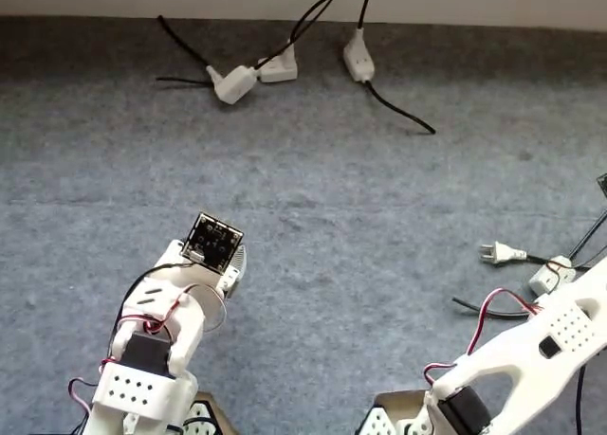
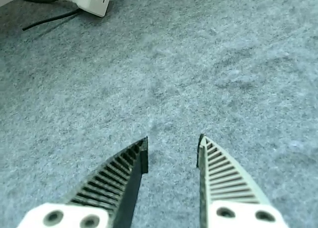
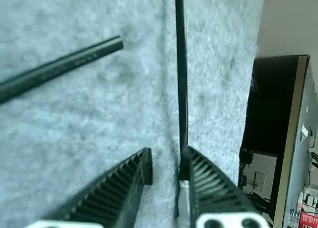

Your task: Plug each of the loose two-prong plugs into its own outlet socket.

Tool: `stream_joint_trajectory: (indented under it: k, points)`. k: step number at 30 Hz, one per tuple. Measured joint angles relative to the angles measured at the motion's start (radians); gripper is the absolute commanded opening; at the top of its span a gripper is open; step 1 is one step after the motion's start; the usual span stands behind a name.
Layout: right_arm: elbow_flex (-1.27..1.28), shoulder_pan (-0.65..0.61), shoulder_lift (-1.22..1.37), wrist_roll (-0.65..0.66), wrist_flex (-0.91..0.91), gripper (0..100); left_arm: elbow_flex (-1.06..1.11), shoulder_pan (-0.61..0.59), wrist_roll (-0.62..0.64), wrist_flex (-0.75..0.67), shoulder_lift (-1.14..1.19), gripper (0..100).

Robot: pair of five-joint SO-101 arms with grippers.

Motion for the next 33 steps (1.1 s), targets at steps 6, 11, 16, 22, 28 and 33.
stream_joint_trajectory:
  k: [6, 11, 16, 22, 28, 33]
  points:
    - [0.000, 0.000, 0.011, 0.005, 0.000, 0.7, 0.000, 0.000, 0.000, 0.000, 0.000, 16]
    - [-0.021, 0.000, 0.021, 0.005, -0.006, 0.9, 0.000, 0.000, 0.000, 0.000, 0.000, 16]
    - [-0.138, 0.018, 0.037, -0.152, -0.097, 0.9, 0.000, 0.000, 0.000, 0.000, 0.000, 16]
    - [-0.140, 0.075, 0.037, -0.259, -0.307, 0.9, 0.000, 0.000, 0.000, 0.000, 0.000, 16]
    - [-0.091, 0.112, 0.037, -0.267, -0.459, 1.2, 0.000, 0.000, 0.000, 0.000, 0.000, 16]
    - [0.011, 0.146, 0.038, -0.150, -0.470, 1.2, 0.000, 0.000, 0.000, 0.000, 0.000, 16]
